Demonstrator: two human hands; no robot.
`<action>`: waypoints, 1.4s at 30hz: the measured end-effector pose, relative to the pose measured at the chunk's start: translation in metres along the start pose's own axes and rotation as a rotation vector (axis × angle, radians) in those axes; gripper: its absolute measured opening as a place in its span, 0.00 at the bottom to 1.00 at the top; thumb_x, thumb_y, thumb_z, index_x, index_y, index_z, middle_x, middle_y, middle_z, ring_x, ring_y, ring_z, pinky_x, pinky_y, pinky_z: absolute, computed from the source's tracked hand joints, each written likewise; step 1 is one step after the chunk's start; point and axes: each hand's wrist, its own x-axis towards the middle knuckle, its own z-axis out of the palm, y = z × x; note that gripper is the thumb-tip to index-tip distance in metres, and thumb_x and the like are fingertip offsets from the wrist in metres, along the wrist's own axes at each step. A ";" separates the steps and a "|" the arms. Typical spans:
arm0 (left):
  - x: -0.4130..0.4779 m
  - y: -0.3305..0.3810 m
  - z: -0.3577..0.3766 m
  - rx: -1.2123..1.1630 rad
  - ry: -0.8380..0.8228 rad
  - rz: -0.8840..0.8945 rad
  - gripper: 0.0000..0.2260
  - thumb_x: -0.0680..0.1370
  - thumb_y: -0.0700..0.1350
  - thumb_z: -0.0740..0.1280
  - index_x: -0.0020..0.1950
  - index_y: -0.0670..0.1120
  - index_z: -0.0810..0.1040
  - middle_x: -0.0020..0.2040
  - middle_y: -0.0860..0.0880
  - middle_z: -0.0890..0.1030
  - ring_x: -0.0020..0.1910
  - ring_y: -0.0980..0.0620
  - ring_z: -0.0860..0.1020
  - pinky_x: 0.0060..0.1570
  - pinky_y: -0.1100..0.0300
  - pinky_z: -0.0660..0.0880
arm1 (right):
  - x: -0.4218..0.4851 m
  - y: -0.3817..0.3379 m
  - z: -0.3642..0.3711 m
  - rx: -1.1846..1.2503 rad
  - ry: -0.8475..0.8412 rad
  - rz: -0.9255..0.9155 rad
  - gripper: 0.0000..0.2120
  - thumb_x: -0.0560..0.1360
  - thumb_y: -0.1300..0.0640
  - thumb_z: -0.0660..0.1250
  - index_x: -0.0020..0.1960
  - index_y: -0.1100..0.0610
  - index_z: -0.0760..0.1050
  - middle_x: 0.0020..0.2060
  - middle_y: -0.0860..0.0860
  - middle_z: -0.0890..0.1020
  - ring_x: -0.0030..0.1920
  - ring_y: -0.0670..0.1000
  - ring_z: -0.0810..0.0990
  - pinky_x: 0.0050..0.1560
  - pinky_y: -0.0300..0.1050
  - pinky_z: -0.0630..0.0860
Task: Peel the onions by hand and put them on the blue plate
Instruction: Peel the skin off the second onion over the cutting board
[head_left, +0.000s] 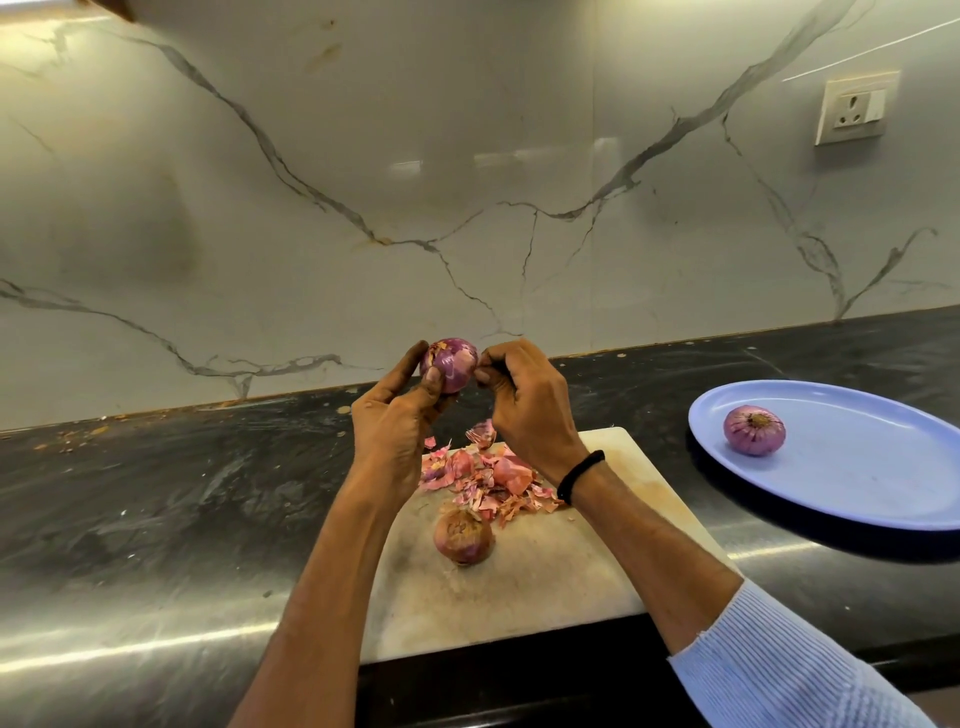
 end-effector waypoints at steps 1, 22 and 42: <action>0.001 0.000 -0.002 0.009 0.019 0.010 0.18 0.74 0.35 0.70 0.64 0.43 0.81 0.64 0.45 0.79 0.59 0.44 0.81 0.52 0.53 0.83 | 0.000 -0.001 0.000 0.004 -0.023 0.011 0.07 0.75 0.72 0.67 0.52 0.65 0.77 0.48 0.57 0.78 0.48 0.47 0.75 0.50 0.29 0.74; -0.001 0.000 -0.002 0.123 -0.060 0.051 0.27 0.66 0.39 0.75 0.66 0.44 0.79 0.55 0.53 0.84 0.57 0.45 0.83 0.54 0.50 0.82 | -0.001 0.004 0.000 -0.022 -0.103 -0.043 0.19 0.73 0.61 0.75 0.60 0.62 0.73 0.56 0.57 0.75 0.53 0.48 0.75 0.54 0.35 0.77; 0.005 -0.004 -0.009 0.152 -0.099 0.075 0.27 0.68 0.40 0.75 0.68 0.45 0.79 0.62 0.46 0.82 0.61 0.46 0.82 0.60 0.48 0.79 | -0.002 0.001 -0.001 0.020 -0.137 -0.073 0.15 0.76 0.61 0.72 0.61 0.61 0.74 0.57 0.55 0.76 0.54 0.50 0.77 0.54 0.44 0.80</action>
